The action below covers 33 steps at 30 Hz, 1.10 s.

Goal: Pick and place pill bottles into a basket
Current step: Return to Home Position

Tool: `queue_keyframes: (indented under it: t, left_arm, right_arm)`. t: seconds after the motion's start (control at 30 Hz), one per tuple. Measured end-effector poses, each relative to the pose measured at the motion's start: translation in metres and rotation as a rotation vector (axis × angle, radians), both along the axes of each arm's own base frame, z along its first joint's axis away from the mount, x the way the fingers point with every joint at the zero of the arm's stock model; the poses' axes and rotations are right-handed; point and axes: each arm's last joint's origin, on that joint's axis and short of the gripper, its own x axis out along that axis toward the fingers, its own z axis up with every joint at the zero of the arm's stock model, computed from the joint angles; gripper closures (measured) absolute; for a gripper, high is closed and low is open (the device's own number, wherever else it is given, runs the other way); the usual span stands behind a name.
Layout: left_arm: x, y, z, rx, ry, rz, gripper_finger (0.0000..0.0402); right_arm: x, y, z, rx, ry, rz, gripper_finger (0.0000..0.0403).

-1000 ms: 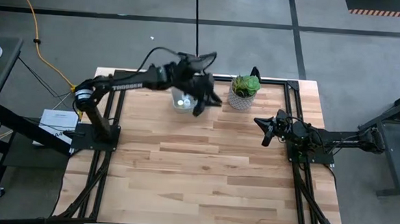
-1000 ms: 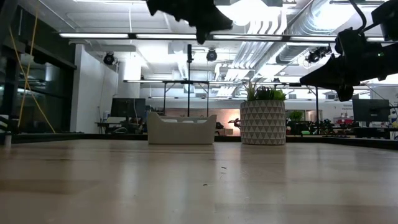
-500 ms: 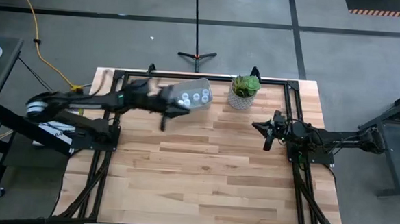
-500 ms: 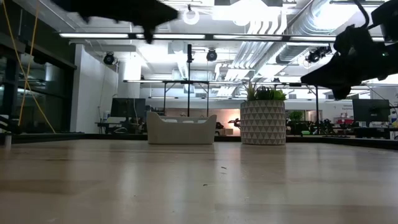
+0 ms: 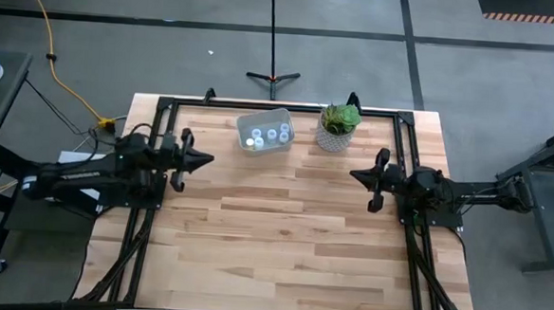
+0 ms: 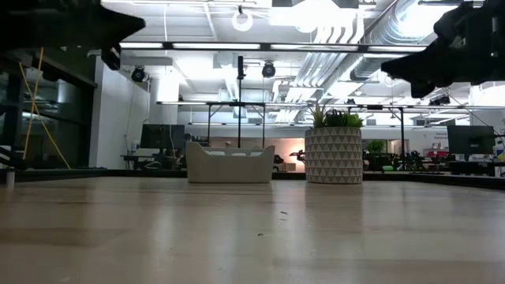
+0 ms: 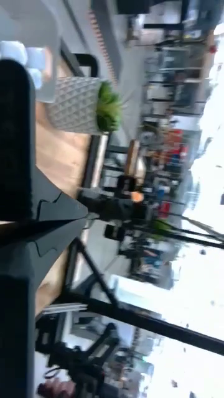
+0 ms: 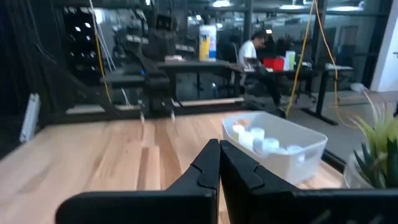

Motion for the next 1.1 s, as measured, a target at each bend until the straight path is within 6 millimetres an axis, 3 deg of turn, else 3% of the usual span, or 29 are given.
queue_keyframes:
  t: [0.2,0.4,0.57,0.9,1.1]
  left_arm:
    - [-0.008,-0.005,-0.008,-0.067,-0.052,-0.030,0.0372]
    - [-0.001,-0.015,-0.046,-0.088,0.002,-0.020,0.0379]
    - [-0.001,-0.023,-0.046,-0.014,0.003,-0.017,0.0379]
    - [-0.001,-0.025,-0.049,0.071,0.043,0.005,0.0378]
    - [-0.001,-0.025,-0.049,0.062,0.046,-0.003,0.0340]
  right_arm:
    - [0.000,0.000,0.003,0.035,-0.042,0.005,0.0402]
    - [-0.001,0.000,0.006,0.076,-0.074,0.012,0.0402]
    - [0.000,0.003,0.006,0.099,-0.077,0.103,0.0401]
    - [0.000,0.003,0.000,0.100,-0.012,0.111,0.0401]
    - [0.001,0.003,-0.004,0.090,0.028,0.103,0.0397]
